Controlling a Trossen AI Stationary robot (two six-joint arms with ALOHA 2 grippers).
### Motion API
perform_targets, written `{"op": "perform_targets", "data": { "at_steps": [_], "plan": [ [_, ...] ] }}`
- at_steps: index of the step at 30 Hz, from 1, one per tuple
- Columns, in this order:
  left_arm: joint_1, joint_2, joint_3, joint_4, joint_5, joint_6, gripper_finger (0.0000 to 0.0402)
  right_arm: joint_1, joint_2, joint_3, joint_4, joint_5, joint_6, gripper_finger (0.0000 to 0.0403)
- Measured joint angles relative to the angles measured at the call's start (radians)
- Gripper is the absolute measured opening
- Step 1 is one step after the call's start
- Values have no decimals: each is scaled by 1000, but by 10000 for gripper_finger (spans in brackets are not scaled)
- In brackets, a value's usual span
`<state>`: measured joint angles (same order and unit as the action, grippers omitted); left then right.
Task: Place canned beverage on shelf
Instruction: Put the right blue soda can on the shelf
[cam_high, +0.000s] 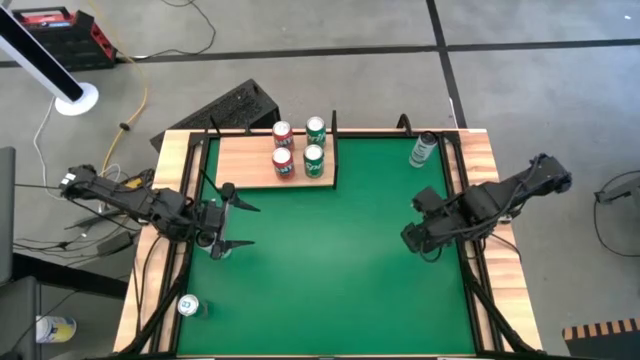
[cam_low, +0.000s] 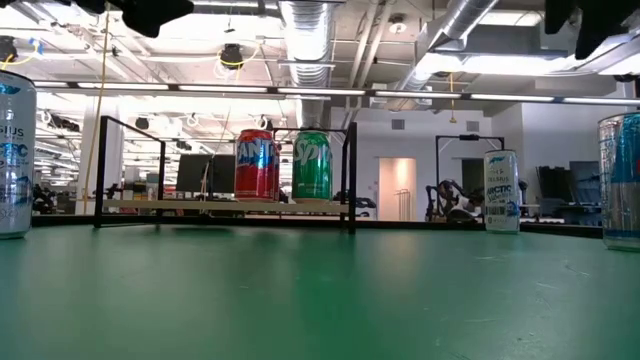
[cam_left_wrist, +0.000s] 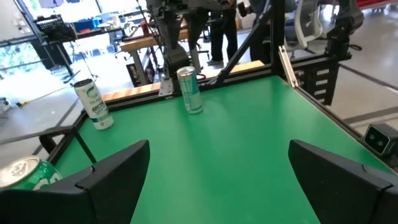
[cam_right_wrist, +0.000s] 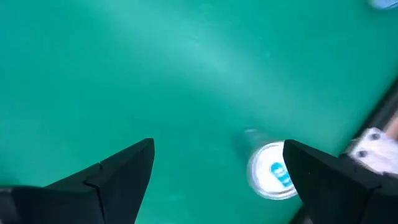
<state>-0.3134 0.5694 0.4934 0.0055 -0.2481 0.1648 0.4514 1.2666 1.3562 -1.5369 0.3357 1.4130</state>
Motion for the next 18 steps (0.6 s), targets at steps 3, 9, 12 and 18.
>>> {"op": "perform_targets", "data": {
  "at_steps": [3,9,12,18],
  "plan": [
    [0,0,0,0,0,15,368,-21,16,-43,-40,-8,49,379],
    [0,0,0,-11,-1,23,368,-40,16,-145,-39,-44,180,379],
    [0,0,0,-14,-1,25,368,-21,19,-182,-31,-53,203,379],
    [1,0,0,-15,-2,30,368,50,18,-219,-32,-53,268,379]
  ]
}}
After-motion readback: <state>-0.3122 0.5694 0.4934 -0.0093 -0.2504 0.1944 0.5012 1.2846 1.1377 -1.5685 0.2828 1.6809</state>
